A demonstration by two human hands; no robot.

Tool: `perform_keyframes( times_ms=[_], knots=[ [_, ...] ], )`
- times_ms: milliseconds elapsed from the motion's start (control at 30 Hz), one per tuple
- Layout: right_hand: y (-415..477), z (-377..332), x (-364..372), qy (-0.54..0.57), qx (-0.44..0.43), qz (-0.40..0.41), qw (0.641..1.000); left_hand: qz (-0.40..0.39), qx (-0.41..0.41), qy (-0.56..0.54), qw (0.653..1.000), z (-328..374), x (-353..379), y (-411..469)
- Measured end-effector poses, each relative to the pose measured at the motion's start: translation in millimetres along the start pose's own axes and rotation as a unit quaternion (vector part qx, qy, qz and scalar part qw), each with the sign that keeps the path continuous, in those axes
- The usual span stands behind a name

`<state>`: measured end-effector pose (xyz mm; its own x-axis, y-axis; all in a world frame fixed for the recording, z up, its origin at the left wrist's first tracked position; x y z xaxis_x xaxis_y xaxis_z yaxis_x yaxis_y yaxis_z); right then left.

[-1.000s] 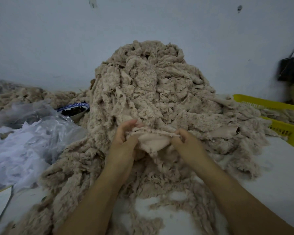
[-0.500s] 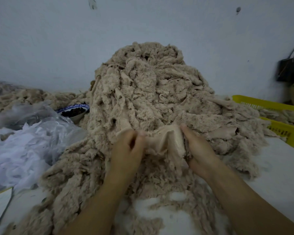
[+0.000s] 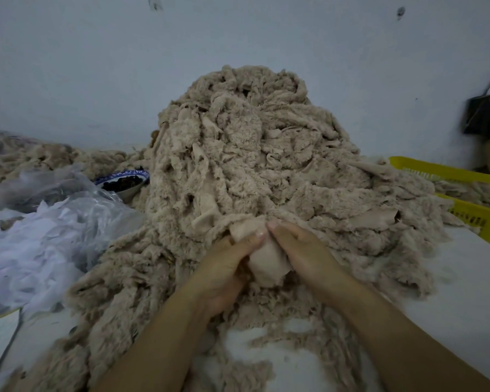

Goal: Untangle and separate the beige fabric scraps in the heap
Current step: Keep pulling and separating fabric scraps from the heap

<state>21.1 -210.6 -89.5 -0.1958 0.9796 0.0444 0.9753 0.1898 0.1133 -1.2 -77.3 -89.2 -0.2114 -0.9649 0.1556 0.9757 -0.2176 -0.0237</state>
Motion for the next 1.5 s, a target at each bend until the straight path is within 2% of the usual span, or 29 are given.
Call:
perform_keyframes(
  times_ms=[133,267,433,600,667,733,800,867,933,1033,1100,1200,1333,1400,1433,1500],
  knots=[
    [2,-1,-1,-0.058,-0.031,0.032,0.997,0.029,-0.012,0.079,0.996,4,6,-6],
    [6,-4,-8,-0.140,-0.039,0.081,0.986,0.051,-0.008,0.076,0.996,7,6,-7],
    [10,0,-23,-0.143,0.008,0.141,0.980,0.036,-0.033,0.020,0.999,3,3,-8],
    [14,3,-32,-0.049,0.030,0.195,0.979,0.008,-0.045,-0.059,0.997,5,7,-8],
    [14,5,-47,0.019,0.055,0.221,0.973,0.020,-0.022,-0.159,0.987,9,-3,-7],
    [9,0,-57,0.093,0.044,0.237,0.966,0.048,-0.010,-0.193,0.980,12,-12,-5],
    [4,-4,-49,0.078,0.007,0.185,0.980,0.089,-0.011,-0.159,0.983,8,-17,-2],
    [-3,-7,-22,-0.016,-0.008,0.074,0.997,0.123,0.000,-0.129,0.984,3,-16,1],
    [-9,-6,3,-0.083,-0.009,-0.021,0.996,0.143,-0.004,-0.121,0.982,2,-14,0],
    [-5,-1,18,-0.194,-0.039,-0.082,0.977,0.148,-0.005,-0.144,0.979,2,-13,-1],
    [-3,2,18,-0.229,-0.063,-0.084,0.968,0.156,-0.001,-0.150,0.976,3,-12,0],
    [-3,1,9,-0.202,-0.075,-0.104,0.971,0.169,0.016,-0.175,0.970,6,-13,3],
    [0,-7,4,-0.265,-0.160,-0.104,0.945,0.170,0.010,-0.182,0.968,6,-16,6],
    [1,-4,10,-0.294,-0.176,-0.100,0.934,0.163,0.009,-0.204,0.965,6,-16,8],
    [2,-4,7,-0.298,-0.170,-0.077,0.936,0.151,0.010,-0.222,0.963,7,-16,7],
    [7,-8,-18,-0.266,-0.137,0.033,0.954,0.142,0.010,-0.248,0.958,10,-22,3]
  ],
)
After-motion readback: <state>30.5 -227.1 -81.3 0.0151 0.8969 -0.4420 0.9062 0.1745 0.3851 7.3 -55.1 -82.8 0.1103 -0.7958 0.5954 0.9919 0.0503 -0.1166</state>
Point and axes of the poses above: each hand's wrist, its own y-axis towards the middle knuckle, its own x-axis out of the palm, z = x × y, the point moved 4 cm from there along y, towards the middle knuckle, and after that the axes turned 10 degrees about y, right-handed, at the moved point
